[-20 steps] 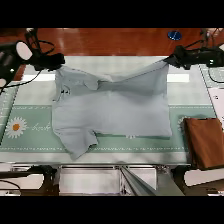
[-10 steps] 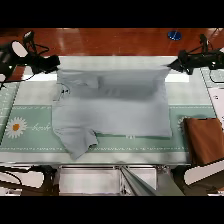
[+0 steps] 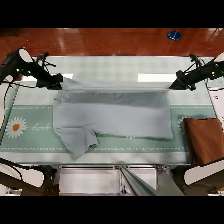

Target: Fold the shirts.

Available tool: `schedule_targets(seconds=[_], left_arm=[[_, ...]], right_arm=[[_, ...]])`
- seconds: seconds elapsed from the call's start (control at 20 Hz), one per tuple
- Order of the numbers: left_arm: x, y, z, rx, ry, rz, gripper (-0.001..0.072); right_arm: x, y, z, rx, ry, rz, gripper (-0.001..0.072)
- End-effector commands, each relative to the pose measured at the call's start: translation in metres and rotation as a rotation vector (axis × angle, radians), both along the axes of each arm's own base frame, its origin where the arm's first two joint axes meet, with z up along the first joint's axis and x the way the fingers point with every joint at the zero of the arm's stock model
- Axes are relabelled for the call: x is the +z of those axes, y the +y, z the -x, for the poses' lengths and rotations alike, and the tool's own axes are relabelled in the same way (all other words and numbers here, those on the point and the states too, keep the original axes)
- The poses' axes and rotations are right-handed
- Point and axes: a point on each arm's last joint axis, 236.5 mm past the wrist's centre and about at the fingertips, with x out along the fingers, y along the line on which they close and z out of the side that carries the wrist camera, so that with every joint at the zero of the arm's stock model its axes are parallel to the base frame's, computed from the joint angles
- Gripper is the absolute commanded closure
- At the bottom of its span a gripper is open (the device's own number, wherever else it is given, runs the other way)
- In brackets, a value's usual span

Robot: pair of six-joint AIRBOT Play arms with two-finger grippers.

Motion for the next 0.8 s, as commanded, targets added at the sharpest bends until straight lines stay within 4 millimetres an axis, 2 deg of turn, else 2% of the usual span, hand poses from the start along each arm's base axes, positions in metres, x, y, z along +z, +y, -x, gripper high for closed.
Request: schedule_targets(seconds=[0.0,0.05,0.1,0.25,0.35,0.45,0.5,0.6,0.75], left_arm=[[-0.014,-0.007,0.018,-0.027,0.094,0.017,0.0614],[-0.011,-0.006,0.025,-0.035,0.125,0.021,0.0294],[-0.007,-0.001,0.034,-0.057,0.162,0.015,0.0198],[0.020,0.033,0.054,-0.020,0.222,-0.013,0.0198],[0.039,0.055,0.071,0.062,0.197,-0.006,0.0198],[0.045,0.074,0.099,0.146,0.162,-0.001,0.0198],[0.043,0.078,0.116,0.192,0.152,0.023,0.0198],[0.035,0.071,0.151,0.286,0.125,0.151,0.0198],[0.024,0.054,0.184,0.431,0.053,0.333,0.0198]], right_arm=[[-0.021,-0.001,0.013,-0.019,0.062,0.037,0.0413],[-0.021,-0.003,0.017,-0.011,0.080,0.046,0.0292],[-0.017,-0.010,0.022,-0.006,0.096,0.063,0.0291],[0.020,-0.055,0.026,-0.080,0.038,0.161,0.0292],[0.043,-0.088,0.041,-0.158,-0.012,0.227,0.0292],[0.048,-0.102,0.060,-0.269,-0.081,0.234,0.0292],[0.043,-0.098,0.072,-0.311,-0.114,0.215,0.0292],[0.030,-0.072,0.095,-0.346,-0.171,0.123,0.0292],[0.019,-0.028,0.115,-0.380,-0.221,-0.018,0.0292]])
